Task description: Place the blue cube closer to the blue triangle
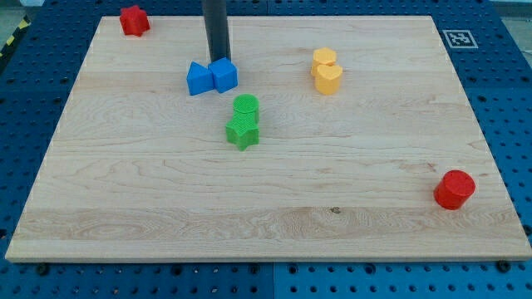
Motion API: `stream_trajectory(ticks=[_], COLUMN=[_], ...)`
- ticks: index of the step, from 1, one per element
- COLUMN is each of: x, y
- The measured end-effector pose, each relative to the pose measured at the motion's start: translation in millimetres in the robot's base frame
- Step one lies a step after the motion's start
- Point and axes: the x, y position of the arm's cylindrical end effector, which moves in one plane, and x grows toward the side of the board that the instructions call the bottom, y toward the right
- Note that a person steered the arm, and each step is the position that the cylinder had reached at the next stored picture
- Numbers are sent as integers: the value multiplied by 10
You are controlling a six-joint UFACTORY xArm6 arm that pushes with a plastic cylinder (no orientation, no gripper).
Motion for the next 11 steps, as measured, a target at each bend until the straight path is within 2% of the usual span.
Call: stream_trajectory(ticks=[2, 3, 4, 8, 10, 11], x=[49, 38, 237, 360, 545, 813], y=[131, 419, 563, 334, 213, 292])
